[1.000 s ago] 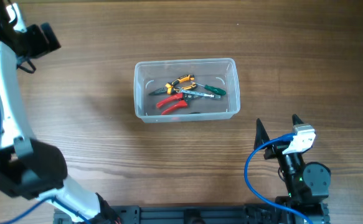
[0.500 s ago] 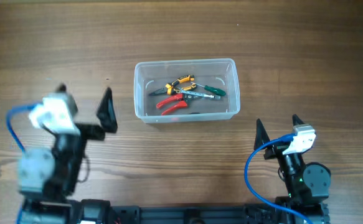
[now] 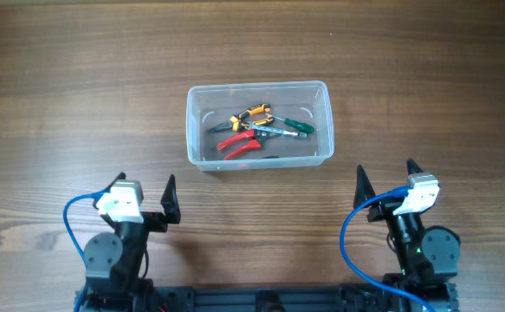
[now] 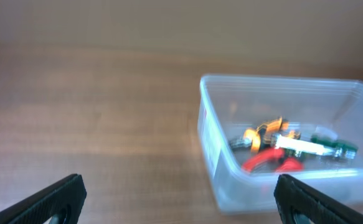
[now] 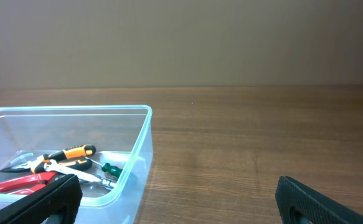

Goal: Pack container

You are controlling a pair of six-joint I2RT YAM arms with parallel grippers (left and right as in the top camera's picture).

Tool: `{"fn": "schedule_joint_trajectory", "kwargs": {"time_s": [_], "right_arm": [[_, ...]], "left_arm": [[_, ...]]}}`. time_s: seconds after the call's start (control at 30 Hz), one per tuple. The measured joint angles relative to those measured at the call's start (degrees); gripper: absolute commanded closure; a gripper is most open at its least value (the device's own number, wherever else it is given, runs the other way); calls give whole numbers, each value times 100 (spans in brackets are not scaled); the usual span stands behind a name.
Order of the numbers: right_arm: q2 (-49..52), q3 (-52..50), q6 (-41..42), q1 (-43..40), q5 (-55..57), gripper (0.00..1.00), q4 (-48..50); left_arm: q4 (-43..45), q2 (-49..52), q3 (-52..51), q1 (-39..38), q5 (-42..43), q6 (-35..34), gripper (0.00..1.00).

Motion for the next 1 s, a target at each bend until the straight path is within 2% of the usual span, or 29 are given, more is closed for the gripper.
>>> {"fn": "schedule_joint_trajectory", "kwargs": {"time_s": [0.2,1.0], "right_arm": [[2,0,0,0,0,0,-2],[13,0,0,0,0,0,-2]], "left_arm": [[-911,0,-33,0,-2,0,0],[-914,0,-33,0,-2,0,0]]}}
